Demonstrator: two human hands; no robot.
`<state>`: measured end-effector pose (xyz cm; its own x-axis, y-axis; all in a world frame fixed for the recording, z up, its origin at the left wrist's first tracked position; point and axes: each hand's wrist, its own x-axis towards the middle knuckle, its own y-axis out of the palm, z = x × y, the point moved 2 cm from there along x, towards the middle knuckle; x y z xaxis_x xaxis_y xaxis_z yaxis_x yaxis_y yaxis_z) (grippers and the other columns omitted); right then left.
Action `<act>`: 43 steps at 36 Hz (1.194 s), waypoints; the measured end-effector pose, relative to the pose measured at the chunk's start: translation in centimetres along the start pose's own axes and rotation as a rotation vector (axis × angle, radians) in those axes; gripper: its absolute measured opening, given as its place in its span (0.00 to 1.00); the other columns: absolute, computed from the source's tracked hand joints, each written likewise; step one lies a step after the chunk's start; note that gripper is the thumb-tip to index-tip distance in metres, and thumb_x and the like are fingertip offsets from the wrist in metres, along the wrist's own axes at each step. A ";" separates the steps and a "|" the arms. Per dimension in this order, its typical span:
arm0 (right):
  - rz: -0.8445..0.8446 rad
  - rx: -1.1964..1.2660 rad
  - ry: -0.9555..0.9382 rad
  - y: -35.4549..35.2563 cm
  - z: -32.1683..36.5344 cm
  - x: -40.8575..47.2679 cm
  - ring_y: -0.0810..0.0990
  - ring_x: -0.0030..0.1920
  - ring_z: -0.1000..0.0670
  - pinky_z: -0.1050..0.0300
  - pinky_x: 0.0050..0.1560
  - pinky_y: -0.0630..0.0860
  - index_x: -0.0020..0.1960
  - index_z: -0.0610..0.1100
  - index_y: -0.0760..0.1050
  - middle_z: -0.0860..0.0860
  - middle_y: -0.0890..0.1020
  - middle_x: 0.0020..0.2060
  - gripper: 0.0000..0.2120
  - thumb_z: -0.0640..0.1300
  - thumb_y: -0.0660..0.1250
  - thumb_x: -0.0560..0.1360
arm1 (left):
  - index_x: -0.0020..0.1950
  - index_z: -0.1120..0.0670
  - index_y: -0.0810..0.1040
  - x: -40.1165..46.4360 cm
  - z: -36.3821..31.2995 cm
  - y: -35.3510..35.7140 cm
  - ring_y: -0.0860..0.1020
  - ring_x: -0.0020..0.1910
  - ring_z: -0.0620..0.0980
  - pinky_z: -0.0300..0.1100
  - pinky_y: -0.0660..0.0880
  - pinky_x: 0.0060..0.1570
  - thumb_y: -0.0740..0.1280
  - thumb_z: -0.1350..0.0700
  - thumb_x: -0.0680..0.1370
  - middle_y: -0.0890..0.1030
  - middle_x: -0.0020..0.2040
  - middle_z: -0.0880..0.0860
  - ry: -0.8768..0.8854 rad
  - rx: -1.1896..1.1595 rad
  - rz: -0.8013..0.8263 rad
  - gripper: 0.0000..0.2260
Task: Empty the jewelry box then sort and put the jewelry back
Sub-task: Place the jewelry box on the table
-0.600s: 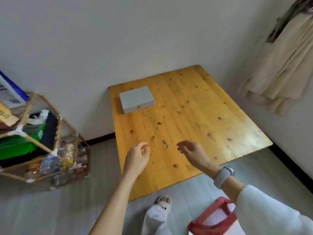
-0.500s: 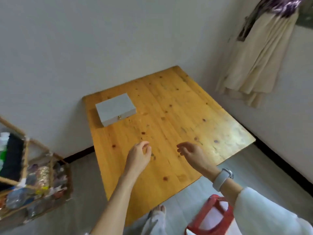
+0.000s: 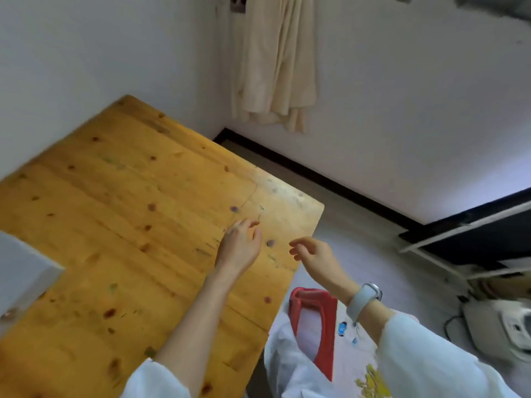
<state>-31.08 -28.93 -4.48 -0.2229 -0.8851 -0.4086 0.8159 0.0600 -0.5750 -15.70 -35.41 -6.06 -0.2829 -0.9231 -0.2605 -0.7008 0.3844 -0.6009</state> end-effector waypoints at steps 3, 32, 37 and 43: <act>0.022 -0.002 0.005 -0.9 0.1 4.1 0.78 0.44 0.33 0.44 0.45 0.77 0.55 0.41 0.75 0.45 0.81 0.47 0.13 0.39 0.54 0.78 | 0.64 0.53 0.72 3.2 -0.2 1.0 0.70 0.63 0.51 0.45 0.70 0.58 0.57 0.53 0.81 0.71 0.64 0.52 -0.019 -0.007 -0.018 0.13; 0.677 -0.195 -0.835 23.3 6.1 13.6 0.79 0.50 0.52 0.58 0.51 0.74 0.55 0.45 0.75 0.51 0.81 0.48 0.11 0.41 0.57 0.79 | 0.63 0.56 0.74 -5.8 20.0 -1.5 0.72 0.62 0.52 0.36 0.64 0.58 0.60 0.56 0.79 0.75 0.62 0.53 -0.625 0.017 -0.960 0.13; 0.704 -0.198 -0.975 22.8 3.8 11.2 0.77 0.49 0.53 0.63 0.48 0.70 0.56 0.44 0.76 0.51 0.81 0.48 0.11 0.40 0.57 0.78 | 0.64 0.55 0.73 -8.6 19.0 1.5 0.70 0.63 0.51 0.36 0.62 0.58 0.59 0.55 0.80 0.73 0.63 0.52 -0.647 0.035 -1.027 0.14; 0.735 -0.175 -1.064 18.7 1.0 7.1 0.78 0.50 0.52 0.63 0.47 0.70 0.55 0.43 0.76 0.49 0.82 0.48 0.11 0.40 0.57 0.78 | 0.65 0.53 0.72 -13.3 13.4 5.0 0.70 0.62 0.49 0.39 0.66 0.57 0.58 0.54 0.80 0.72 0.63 0.50 -0.618 0.076 -1.136 0.14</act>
<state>-16.88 -34.58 -17.44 0.8374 -0.5446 0.0463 0.4679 0.6706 -0.5756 -6.69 -21.05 -15.76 0.8039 -0.5806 0.1289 -0.3038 -0.5873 -0.7502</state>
